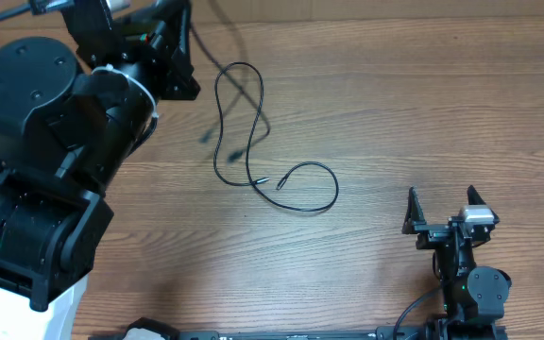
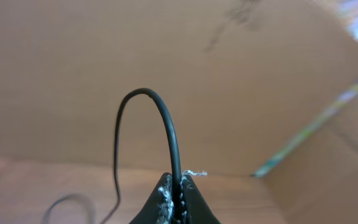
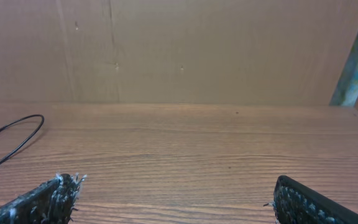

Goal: Untangle cables

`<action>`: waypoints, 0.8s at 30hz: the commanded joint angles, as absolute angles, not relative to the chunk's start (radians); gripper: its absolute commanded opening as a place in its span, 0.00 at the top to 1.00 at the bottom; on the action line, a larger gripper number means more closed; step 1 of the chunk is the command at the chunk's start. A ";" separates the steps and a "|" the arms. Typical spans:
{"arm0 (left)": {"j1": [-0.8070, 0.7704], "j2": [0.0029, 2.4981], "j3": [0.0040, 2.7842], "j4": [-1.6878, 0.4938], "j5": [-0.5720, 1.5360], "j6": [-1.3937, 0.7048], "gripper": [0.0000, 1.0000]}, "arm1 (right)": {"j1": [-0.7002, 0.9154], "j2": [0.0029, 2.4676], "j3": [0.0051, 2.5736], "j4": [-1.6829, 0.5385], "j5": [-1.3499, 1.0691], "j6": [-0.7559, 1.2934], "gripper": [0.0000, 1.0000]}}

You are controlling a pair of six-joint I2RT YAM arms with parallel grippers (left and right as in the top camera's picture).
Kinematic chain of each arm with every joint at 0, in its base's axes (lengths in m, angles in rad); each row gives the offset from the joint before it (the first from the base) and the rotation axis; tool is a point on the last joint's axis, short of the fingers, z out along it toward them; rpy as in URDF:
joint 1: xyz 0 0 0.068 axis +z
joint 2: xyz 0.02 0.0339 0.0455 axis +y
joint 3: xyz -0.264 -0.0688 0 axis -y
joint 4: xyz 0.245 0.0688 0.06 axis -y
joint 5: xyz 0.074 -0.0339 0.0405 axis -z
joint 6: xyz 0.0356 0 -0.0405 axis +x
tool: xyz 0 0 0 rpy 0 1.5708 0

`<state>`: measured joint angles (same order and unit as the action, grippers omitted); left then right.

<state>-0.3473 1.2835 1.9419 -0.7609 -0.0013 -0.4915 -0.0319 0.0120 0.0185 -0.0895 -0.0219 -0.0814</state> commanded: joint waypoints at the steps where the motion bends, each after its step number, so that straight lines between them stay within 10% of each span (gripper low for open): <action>1: -0.353 1.281 1.948 -0.825 -0.196 -0.519 0.96 | -0.033 0.003 0.008 -0.084 -0.023 -0.076 0.00; 24: -0.283 1.377 1.948 -0.981 -0.092 -0.471 0.96 | -0.033 0.003 0.008 -0.084 -0.024 -0.076 0.00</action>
